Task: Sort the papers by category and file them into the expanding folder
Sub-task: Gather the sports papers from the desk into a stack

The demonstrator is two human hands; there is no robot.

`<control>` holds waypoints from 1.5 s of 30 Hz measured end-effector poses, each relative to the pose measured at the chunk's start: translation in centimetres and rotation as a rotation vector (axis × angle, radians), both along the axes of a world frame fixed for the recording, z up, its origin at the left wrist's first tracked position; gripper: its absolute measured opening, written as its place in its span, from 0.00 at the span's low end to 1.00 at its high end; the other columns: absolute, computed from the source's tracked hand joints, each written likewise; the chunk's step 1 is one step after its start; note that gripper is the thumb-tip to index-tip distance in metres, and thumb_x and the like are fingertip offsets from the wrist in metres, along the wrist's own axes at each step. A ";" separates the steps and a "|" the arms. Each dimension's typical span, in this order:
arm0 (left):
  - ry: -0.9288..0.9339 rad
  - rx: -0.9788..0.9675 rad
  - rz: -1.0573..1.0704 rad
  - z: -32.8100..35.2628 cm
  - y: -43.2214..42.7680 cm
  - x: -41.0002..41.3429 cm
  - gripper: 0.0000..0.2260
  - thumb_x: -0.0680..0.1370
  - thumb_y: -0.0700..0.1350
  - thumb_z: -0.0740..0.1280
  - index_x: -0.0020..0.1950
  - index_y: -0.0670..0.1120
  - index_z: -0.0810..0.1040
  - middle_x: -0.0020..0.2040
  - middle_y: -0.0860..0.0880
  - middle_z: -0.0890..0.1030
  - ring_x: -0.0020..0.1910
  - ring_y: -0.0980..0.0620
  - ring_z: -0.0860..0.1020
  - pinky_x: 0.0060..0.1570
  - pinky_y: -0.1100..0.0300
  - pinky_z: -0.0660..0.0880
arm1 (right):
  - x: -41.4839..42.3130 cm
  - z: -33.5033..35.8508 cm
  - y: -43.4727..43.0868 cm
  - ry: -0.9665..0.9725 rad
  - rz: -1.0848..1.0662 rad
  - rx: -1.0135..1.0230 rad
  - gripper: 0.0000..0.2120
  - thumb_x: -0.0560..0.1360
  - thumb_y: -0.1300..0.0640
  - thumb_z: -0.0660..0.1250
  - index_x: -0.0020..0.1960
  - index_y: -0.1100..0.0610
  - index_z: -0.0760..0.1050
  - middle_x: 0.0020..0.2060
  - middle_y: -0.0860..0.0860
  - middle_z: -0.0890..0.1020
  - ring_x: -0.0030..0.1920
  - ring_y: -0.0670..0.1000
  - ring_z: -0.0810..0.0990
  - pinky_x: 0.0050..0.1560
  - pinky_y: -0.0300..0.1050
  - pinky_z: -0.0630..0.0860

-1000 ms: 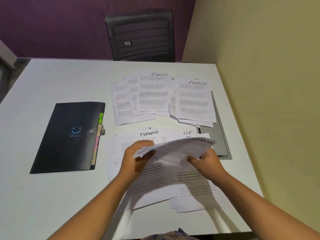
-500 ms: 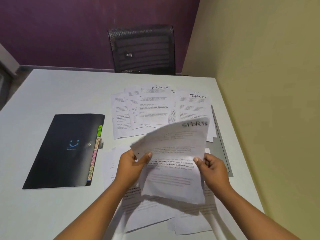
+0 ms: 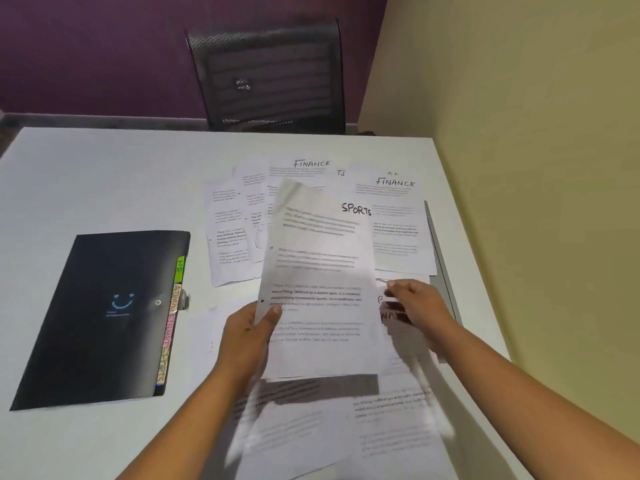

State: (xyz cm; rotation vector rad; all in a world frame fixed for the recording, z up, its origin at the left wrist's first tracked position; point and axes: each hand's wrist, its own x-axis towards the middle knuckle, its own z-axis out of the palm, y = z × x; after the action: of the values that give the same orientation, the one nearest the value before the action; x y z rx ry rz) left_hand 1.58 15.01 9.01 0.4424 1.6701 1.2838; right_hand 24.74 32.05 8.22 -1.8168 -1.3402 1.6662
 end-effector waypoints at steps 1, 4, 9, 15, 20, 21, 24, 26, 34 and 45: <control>-0.021 -0.003 0.029 -0.3 0.4 -0.4 0.08 0.81 0.42 0.65 0.56 0.44 0.82 0.49 0.48 0.86 0.47 0.50 0.85 0.41 0.62 0.81 | 0.1 -0.6 1.4 -0.050 -0.033 0.026 0.05 0.78 0.56 0.69 0.47 0.56 0.82 0.49 0.56 0.86 0.44 0.54 0.85 0.42 0.46 0.80; -0.097 -0.003 0.097 -1.0 2.1 -1.7 0.07 0.80 0.40 0.65 0.55 0.45 0.81 0.49 0.48 0.86 0.46 0.50 0.85 0.39 0.62 0.82 | 0.7 -2.2 5.4 -0.226 -0.138 0.122 0.06 0.76 0.57 0.70 0.51 0.58 0.81 0.51 0.55 0.84 0.46 0.54 0.83 0.52 0.51 0.81; -0.138 0.014 0.135 -1.7 4.7 -3.4 0.07 0.79 0.39 0.66 0.56 0.44 0.81 0.52 0.46 0.86 0.50 0.49 0.85 0.52 0.52 0.80 | 0.3 -3.7 10.1 -0.628 -0.073 0.142 0.19 0.72 0.48 0.70 0.54 0.62 0.77 0.50 0.54 0.82 0.44 0.57 0.81 0.47 0.45 0.78; -0.144 0.011 0.154 -3.1 6.1 -4.6 0.07 0.79 0.47 0.69 0.55 0.52 0.83 0.51 0.45 0.86 0.51 0.43 0.77 0.54 0.45 0.69 | -1.0 -6.8 12.4 -1.012 0.149 -0.024 0.46 0.58 0.31 0.66 0.66 0.59 0.69 0.57 0.56 0.76 0.58 0.60 0.76 0.47 0.53 0.70; -0.165 0.021 0.181 -3.5 6.4 -4.2 0.07 0.80 0.41 0.66 0.55 0.48 0.82 0.51 0.48 0.86 0.51 0.46 0.84 0.48 0.54 0.80 | -1.7 -5.8 13.1 -0.688 -0.064 -0.069 0.12 0.65 0.58 0.73 0.42 0.62 0.74 0.34 0.53 0.79 0.32 0.52 0.77 0.30 0.39 0.71; -0.164 0.022 0.178 -3.5 6.4 -4.1 0.07 0.80 0.41 0.66 0.55 0.47 0.82 0.51 0.48 0.86 0.52 0.48 0.84 0.46 0.56 0.81 | -1.6 -5.7 13.2 -0.653 -0.093 -0.067 0.10 0.65 0.62 0.73 0.39 0.61 0.72 0.33 0.54 0.78 0.31 0.52 0.76 0.29 0.39 0.70; -0.158 0.006 0.188 -3.5 6.2 -3.9 0.07 0.80 0.40 0.66 0.54 0.47 0.82 0.51 0.48 0.86 0.51 0.49 0.85 0.50 0.54 0.79 | -1.0 -5.6 13.2 -0.634 -0.160 -0.081 0.09 0.62 0.70 0.72 0.39 0.64 0.74 0.37 0.58 0.80 0.32 0.55 0.76 0.30 0.41 0.72; -0.139 -0.011 0.192 -3.4 6.0 -3.8 0.07 0.80 0.40 0.66 0.54 0.47 0.82 0.51 0.48 0.86 0.51 0.49 0.85 0.51 0.54 0.79 | -1.0 -5.6 12.9 -0.618 -0.189 -0.086 0.10 0.61 0.70 0.72 0.40 0.64 0.74 0.35 0.58 0.79 0.33 0.56 0.78 0.32 0.42 0.74; -0.111 -0.010 0.191 -3.0 5.9 -3.4 0.07 0.80 0.39 0.66 0.52 0.48 0.82 0.48 0.51 0.87 0.48 0.53 0.85 0.42 0.63 0.81 | -2.6 -5.4 11.6 -0.573 -0.139 -0.052 0.14 0.66 0.56 0.78 0.45 0.62 0.77 0.34 0.56 0.81 0.37 0.57 0.81 0.39 0.46 0.78; -0.177 -0.018 0.210 -3.0 5.7 -3.4 0.07 0.80 0.40 0.66 0.54 0.49 0.82 0.53 0.49 0.86 0.54 0.49 0.84 0.56 0.52 0.77 | -3.2 -3.1 10.9 -0.561 -0.247 -0.061 0.07 0.69 0.64 0.72 0.44 0.63 0.75 0.37 0.55 0.78 0.36 0.55 0.78 0.37 0.45 0.78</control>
State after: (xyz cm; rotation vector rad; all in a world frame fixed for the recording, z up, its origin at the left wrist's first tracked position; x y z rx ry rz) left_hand -1.83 20.71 6.05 0.1395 1.6083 1.4154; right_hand 21.54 42.93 5.11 -2.4872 -1.1943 1.1225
